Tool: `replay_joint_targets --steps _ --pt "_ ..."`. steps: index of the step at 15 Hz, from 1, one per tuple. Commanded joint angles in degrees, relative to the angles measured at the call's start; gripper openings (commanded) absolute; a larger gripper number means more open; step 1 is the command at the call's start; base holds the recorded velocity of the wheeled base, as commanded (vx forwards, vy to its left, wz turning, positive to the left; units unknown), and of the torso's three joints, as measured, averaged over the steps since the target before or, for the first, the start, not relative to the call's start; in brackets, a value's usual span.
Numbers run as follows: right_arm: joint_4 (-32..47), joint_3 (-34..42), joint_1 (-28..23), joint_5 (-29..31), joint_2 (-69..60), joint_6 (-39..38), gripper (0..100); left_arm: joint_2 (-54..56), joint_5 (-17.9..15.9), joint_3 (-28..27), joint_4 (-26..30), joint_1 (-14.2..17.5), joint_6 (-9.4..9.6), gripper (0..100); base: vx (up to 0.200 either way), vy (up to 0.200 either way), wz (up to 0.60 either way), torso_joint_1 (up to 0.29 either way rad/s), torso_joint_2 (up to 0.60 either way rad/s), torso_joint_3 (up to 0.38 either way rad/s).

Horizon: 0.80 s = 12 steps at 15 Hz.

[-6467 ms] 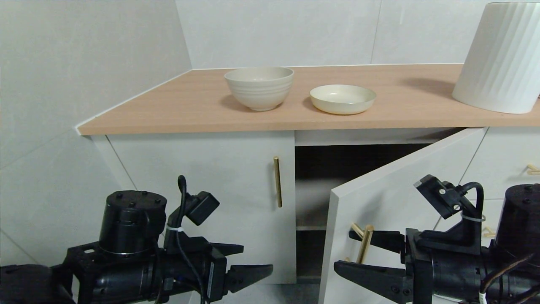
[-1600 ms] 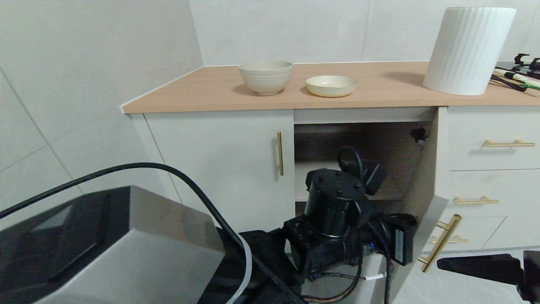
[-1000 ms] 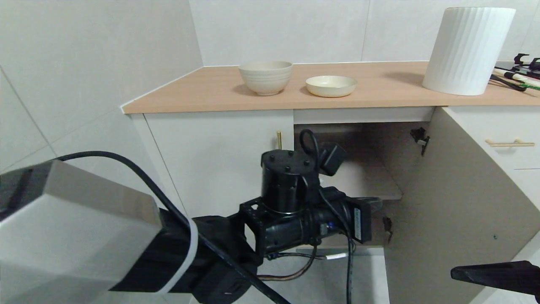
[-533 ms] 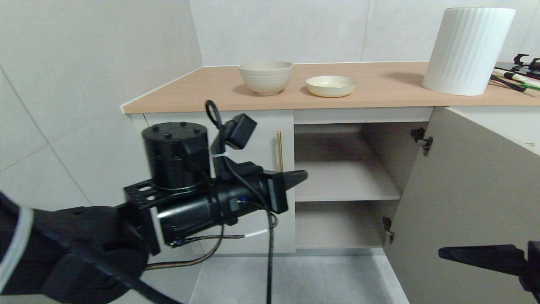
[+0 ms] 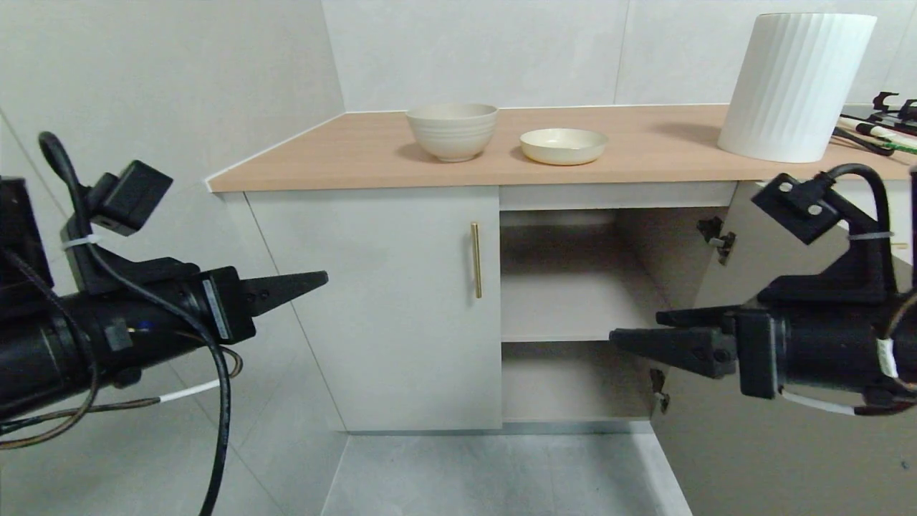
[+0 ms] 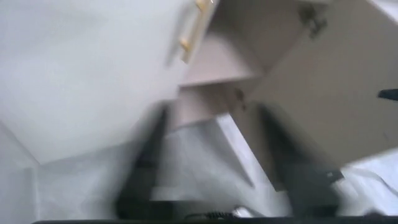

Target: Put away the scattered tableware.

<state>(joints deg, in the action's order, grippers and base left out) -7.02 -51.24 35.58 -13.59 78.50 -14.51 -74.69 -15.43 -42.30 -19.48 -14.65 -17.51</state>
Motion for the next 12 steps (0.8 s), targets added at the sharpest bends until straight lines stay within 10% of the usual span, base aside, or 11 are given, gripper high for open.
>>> replay_joint_targets --steps 1,12 --pt "0.0 -5.0 -1.7 0.3 7.3 0.0 100 2.0 0.1 -0.9 -0.1 1.8 -0.07 100 0.0 0.0 0.0 0.0 0.0 0.0" --pt "3.8 -5.6 -2.8 2.7 5.4 -0.3 100 2.6 -0.1 0.3 -0.2 2.4 4.23 100 0.0 0.0 0.0 0.0 0.0 0.0"
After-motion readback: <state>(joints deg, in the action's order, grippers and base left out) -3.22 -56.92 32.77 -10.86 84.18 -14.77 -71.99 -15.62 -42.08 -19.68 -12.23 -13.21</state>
